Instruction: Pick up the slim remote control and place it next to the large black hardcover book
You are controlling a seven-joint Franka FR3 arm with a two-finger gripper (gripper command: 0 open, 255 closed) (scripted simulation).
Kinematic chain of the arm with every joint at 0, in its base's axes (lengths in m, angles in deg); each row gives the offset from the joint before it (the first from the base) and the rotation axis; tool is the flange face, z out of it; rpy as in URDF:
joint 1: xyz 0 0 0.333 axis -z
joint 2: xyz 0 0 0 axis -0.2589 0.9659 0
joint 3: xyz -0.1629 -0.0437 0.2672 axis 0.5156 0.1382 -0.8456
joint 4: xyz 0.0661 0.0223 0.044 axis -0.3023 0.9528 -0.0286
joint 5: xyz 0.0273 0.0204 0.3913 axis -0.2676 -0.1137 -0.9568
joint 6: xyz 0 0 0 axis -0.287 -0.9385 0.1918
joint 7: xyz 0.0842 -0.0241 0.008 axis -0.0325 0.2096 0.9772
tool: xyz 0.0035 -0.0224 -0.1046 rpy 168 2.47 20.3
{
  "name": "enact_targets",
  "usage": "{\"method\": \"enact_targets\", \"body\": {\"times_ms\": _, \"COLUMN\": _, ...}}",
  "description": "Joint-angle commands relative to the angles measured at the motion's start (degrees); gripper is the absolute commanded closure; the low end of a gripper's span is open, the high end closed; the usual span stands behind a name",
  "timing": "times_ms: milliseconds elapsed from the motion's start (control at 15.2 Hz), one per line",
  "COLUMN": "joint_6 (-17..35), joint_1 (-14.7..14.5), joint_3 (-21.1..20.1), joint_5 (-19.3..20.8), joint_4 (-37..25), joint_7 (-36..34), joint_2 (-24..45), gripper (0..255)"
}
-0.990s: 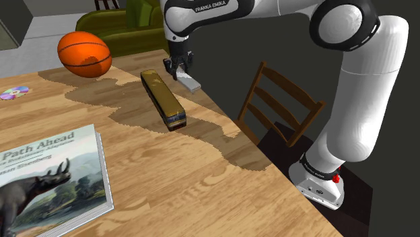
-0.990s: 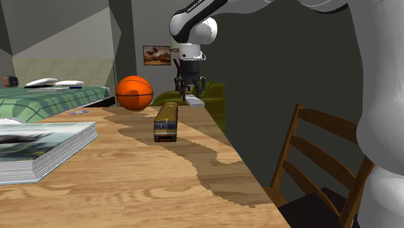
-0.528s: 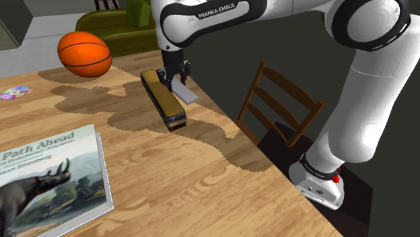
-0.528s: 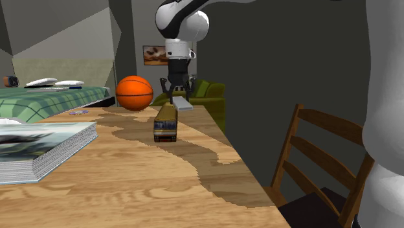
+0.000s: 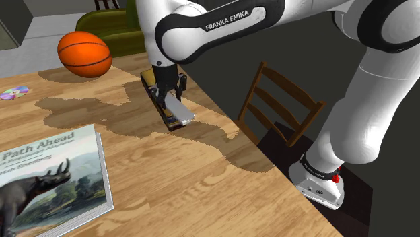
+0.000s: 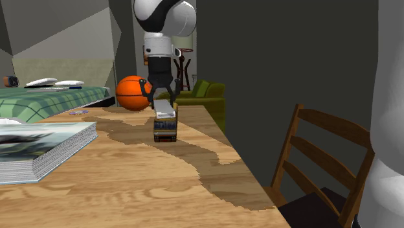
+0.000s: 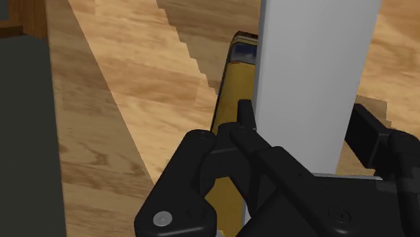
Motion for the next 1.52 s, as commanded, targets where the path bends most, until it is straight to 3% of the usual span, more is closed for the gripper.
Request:
{"method": "enact_targets", "body": {"times_ms": 0, "joint_6": -0.01, "joint_1": -1.52, "joint_3": -1.11, "joint_5": 0.02, "joint_4": 0.55, "joint_7": -2.72, "joint_2": -0.48, "gripper": 255}}
{"method": "enact_targets", "body": {"times_ms": 726, "joint_6": -0.63, "joint_1": -9.95, "joint_3": -7.01, "joint_5": 1.19, "joint_4": -0.3, "joint_7": -17.34, "joint_2": 0.45, "gripper": 255}}
{"method": "enact_targets", "body": {"times_ms": 1452, "joint_6": -3.91, "joint_1": -20.47, "joint_3": -11.7, "joint_5": 5.57, "joint_4": -9.8, "joint_7": -32.84, "joint_2": 8.33, "gripper": 255}}
